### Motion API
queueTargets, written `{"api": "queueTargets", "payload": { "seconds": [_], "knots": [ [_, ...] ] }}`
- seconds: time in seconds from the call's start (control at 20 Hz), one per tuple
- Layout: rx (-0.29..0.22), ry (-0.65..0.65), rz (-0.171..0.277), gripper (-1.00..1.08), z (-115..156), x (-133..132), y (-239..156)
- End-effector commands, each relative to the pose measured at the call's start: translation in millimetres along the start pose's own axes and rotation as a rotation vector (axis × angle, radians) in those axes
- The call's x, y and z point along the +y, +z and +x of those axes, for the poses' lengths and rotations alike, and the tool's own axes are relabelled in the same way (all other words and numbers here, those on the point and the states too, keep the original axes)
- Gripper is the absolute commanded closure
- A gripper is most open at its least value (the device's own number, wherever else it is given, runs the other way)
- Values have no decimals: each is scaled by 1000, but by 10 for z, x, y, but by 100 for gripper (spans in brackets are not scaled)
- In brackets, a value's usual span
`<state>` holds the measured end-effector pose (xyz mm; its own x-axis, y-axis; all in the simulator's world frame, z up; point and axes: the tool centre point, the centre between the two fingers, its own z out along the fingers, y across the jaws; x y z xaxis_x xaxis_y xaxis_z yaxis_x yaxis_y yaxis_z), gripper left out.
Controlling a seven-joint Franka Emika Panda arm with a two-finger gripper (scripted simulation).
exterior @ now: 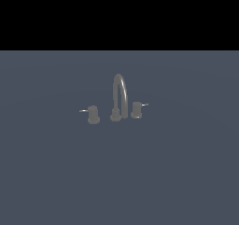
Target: Turn on the faucet by rotating a designated handle.
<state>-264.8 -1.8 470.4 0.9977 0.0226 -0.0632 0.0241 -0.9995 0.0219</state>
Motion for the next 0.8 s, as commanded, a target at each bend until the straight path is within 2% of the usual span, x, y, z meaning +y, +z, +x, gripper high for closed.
{"api": "queueTargets", "payload": {
  "seconds": [0.0, 0.4, 0.75],
  "knots": [
    [0, 0, 0, 108, 0, 0, 0],
    [2, -22, 9, 108, 91, -143, 32],
    [2, -15, 10, 108, 121, -145, 34]
  ]
}}
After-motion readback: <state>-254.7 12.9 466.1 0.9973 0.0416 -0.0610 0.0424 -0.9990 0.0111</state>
